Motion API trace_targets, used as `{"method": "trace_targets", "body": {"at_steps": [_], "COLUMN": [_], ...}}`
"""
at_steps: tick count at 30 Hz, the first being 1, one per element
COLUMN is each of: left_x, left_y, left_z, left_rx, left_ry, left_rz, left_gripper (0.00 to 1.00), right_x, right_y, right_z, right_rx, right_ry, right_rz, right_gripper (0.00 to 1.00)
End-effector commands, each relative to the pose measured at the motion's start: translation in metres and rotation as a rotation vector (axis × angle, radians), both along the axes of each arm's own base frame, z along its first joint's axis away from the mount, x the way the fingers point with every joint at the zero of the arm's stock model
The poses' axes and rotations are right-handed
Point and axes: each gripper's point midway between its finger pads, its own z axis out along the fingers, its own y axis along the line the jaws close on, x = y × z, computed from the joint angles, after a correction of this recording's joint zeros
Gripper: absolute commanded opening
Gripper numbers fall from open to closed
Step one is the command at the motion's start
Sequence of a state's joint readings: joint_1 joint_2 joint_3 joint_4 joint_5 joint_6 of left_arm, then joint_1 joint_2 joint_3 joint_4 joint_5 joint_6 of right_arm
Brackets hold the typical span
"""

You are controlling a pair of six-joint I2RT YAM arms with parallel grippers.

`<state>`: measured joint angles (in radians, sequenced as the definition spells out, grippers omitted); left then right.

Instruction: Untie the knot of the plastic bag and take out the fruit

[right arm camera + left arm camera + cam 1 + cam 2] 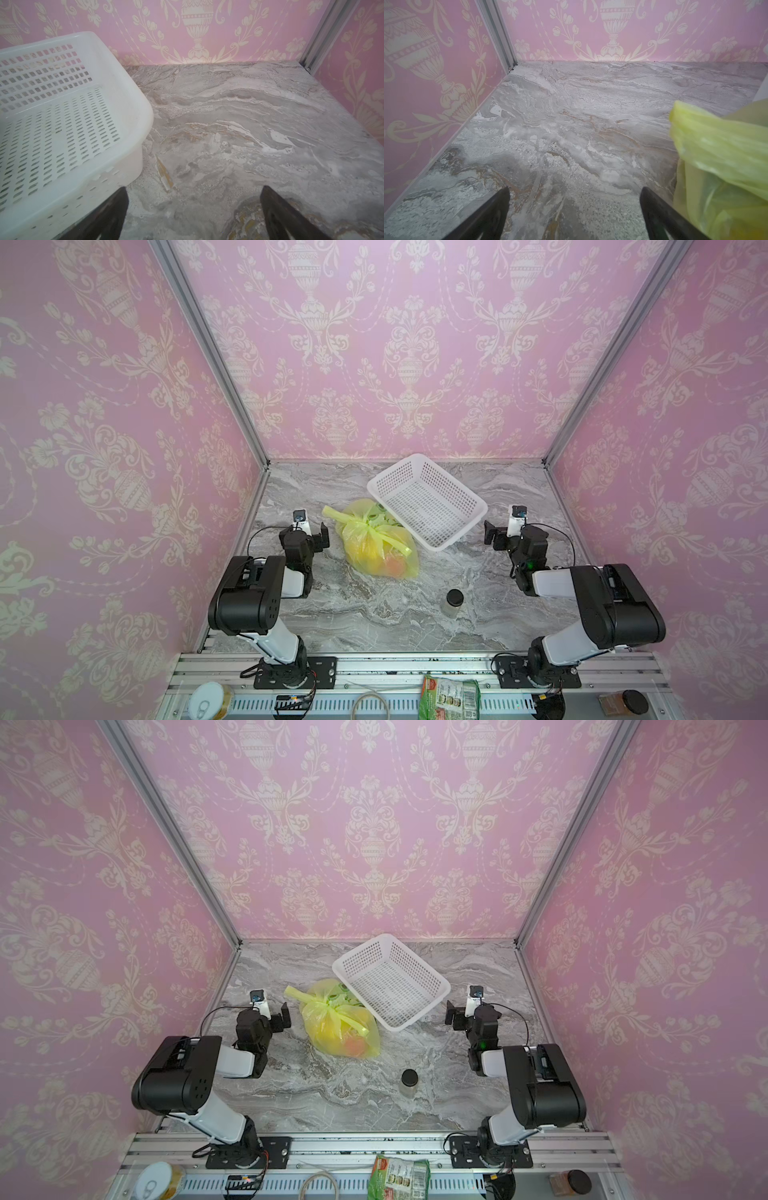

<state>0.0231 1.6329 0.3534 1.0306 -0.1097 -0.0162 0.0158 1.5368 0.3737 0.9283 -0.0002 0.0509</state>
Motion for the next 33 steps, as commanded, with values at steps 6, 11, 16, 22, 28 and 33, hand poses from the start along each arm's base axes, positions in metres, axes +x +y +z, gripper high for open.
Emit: {"method": "trace_targets", "body": {"at_steps": [6, 11, 16, 22, 28, 33], "left_x": [-0.001, -0.001, -0.001, -0.001, -0.004, -0.019], "left_y": [0.0, 0.0, 0.0, 0.0, 0.003, 0.001], "left_z": [-0.005, -0.005, -0.005, -0.004, 0.0, 0.04], "left_rx": [-0.016, -0.017, -0.016, -0.016, -0.008, 0.081], "left_ry": [0.015, 0.016, 0.016, 0.015, -0.008, -0.034], "left_rz": [-0.004, -0.005, -0.004, -0.004, 0.021, 0.091], "left_gripper": [0.99, 0.99, 0.99, 0.99, 0.99, 0.99], "right_x": [-0.002, -0.002, -0.002, -0.002, -0.002, -0.002], "right_y": [-0.001, 0.0, 0.0, -0.001, 0.0, 0.0], "right_z": [-0.003, -0.004, -0.003, -0.003, -0.004, -0.003], "right_rx": [-0.019, -0.019, -0.019, -0.019, -0.019, -0.02], "right_ry": [0.007, 0.01, 0.009, 0.009, 0.01, 0.01], "right_rz": [-0.004, -0.003, -0.002, -0.003, -0.003, -0.002], "right_gripper": [1.0, 1.0, 1.0, 1.0, 1.0, 1.0]}}
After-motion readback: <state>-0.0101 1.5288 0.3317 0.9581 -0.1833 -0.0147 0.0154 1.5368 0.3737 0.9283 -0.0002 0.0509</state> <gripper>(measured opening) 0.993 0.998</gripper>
